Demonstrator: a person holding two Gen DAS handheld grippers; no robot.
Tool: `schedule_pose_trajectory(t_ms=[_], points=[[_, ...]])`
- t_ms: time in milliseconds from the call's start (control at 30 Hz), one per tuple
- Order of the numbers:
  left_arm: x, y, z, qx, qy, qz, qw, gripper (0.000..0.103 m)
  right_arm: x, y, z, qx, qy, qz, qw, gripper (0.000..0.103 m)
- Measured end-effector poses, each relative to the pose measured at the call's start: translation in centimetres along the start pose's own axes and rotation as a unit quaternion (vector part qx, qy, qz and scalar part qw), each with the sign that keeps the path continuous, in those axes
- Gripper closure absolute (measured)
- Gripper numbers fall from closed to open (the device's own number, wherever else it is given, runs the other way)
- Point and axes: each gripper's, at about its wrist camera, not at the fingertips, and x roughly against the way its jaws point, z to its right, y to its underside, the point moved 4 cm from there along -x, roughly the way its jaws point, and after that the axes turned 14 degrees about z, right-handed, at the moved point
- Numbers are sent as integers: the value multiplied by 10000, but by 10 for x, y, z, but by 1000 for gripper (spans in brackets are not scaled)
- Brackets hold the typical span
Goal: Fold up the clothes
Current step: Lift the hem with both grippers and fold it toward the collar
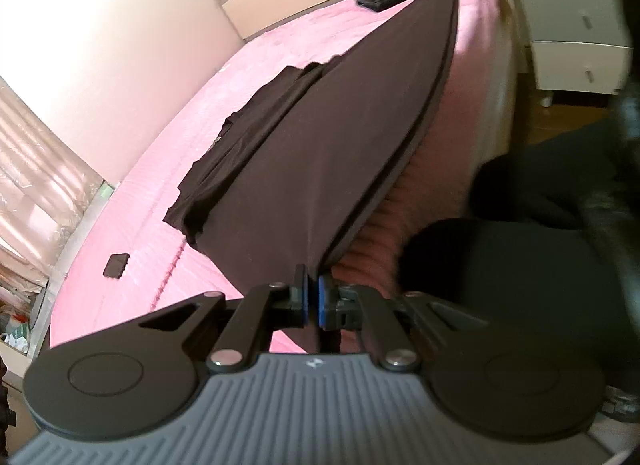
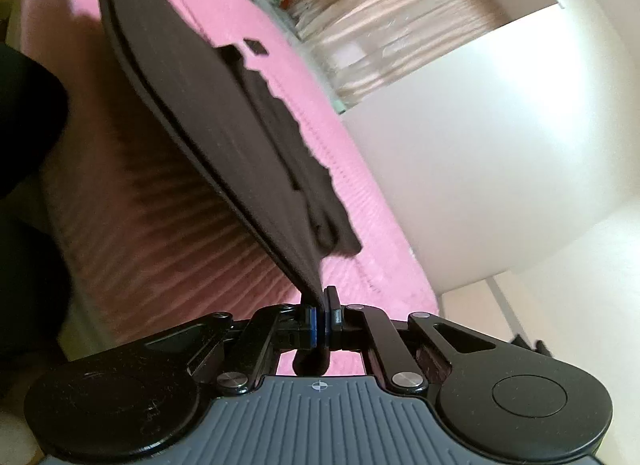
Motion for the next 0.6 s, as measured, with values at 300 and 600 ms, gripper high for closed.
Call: schedule_pose_trajectory(t_ms=[300, 600], points=[[84, 0, 49, 634, 941, -143, 9934, 100, 117, -16, -23, -124, -423, -340, 9984, 102], [49, -26, -28, 340, 50, 224, 9992, 100, 68, -40, 22, -63, -169, -252, 9995, 102]])
